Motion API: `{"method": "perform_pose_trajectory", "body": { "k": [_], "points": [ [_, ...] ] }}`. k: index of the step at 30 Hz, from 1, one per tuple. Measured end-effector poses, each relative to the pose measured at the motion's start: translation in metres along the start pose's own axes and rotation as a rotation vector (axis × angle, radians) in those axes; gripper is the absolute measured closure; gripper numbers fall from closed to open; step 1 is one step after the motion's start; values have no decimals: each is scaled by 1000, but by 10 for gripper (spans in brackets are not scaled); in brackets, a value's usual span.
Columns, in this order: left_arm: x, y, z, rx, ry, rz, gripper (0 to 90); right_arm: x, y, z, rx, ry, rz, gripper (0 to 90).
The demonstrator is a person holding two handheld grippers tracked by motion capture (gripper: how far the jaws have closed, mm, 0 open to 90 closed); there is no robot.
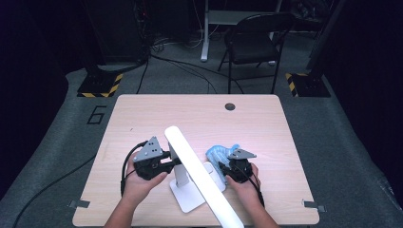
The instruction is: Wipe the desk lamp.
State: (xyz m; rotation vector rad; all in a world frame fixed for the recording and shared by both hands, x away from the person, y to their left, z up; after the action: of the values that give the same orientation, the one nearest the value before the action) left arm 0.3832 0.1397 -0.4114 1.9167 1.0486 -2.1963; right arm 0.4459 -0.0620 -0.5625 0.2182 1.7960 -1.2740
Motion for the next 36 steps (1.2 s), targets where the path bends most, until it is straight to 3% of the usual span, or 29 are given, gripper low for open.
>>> {"method": "perform_pose_trajectory", "body": {
  "k": [8, 11, 14, 21, 25, 34, 36],
  "points": [
    [0, 1, -1, 15, 11, 3, 748, -7, 12, -2, -43, 48, 16, 680],
    [0, 1, -1, -14, 24, -1, 752, -12, 17, -3, -49, 58, 18, 677],
    [-1, 2, 1, -46, 36, -5, 759, -13, 17, -8, -49, 23, 4, 680],
    [0, 2, 1, -96, 39, -4, 755, 2, -3, -14, -87, -8, -23, 688],
    [0, 2, 1, -99, 34, -5, 753, 16, -18, -15, -101, -39, -42, 688],
    [0, 1, 0, -88, 38, -10, 753, 45, -50, -18, -149, -15, -52, 687],
    [0, 1, 0, -79, 37, -14, 754, 47, -50, -18, -146, -12, -35, 685]
  ]
}}
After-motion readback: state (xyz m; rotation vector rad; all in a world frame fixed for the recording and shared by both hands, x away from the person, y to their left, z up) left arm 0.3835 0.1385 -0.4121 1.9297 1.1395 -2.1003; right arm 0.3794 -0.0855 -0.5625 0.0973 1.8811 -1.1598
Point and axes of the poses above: each handheld gripper's, and its own axes: y roughly forward along the jaws, x roughly out of its underside, z roughly to its right, the point moved 8 cm from there along y, roughly forward along the jaws, and after that the axes turned 3 degrees about -z, right-handed, at the moved point
